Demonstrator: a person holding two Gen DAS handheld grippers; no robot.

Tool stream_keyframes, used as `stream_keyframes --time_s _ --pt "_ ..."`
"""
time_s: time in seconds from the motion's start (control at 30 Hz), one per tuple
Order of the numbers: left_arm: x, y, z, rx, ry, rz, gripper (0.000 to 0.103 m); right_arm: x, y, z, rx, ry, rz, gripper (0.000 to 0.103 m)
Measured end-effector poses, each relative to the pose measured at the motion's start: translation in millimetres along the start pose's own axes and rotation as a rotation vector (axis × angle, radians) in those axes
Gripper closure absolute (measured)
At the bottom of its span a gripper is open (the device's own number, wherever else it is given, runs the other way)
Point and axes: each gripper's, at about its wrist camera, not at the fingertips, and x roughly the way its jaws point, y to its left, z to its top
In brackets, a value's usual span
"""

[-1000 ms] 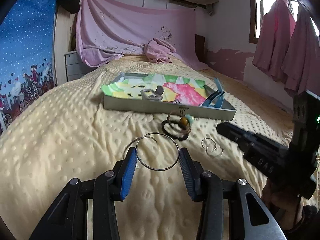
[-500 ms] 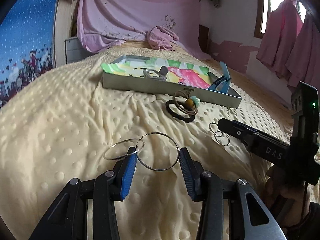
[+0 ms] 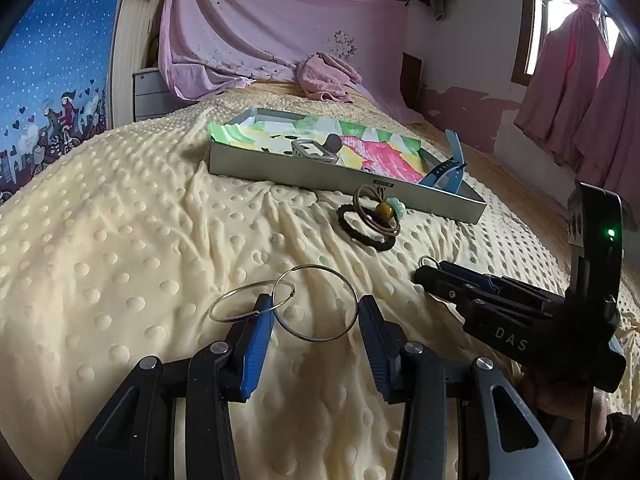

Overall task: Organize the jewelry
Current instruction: 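Carry both items over the grey tray and open both tools to release them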

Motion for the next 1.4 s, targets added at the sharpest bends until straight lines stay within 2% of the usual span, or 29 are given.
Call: stream_keyframes --time_s 0.17,0.33,0.57,0.73,0.93,1.1,1.4 --pt "-3 -9 17 0.025 -0.025 -0.012 0.062 -12 -3 3 0.017 -0.066 0.021 0.077" --pt "-3 -19 54 0.048 -0.063 -0.055 0.062 -27 -6 17 0.01 -0.15 0.034 0.077" --pt "17 -29 117 0.024 -0.112 -0.136 0.062 -40 -17 60 -0.039 -0.242 0.009 0.077" --pt "56 -41 148 0.021 -0.107 -0.176 0.062 -44 -38 98 -0.05 -0.3 -0.036 0.077" --pt "108 -53 157 0.018 -0.056 -0.211 0.062 -28 -77 123 0.01 -0.303 -0.061 0.077" --pt "143 -62 148 0.035 0.016 -0.188 0.062 -8 -101 115 0.079 -0.267 -0.049 0.077" --pt "169 -63 135 0.036 0.109 -0.147 0.062 25 -121 106 0.146 -0.188 -0.049 0.077"
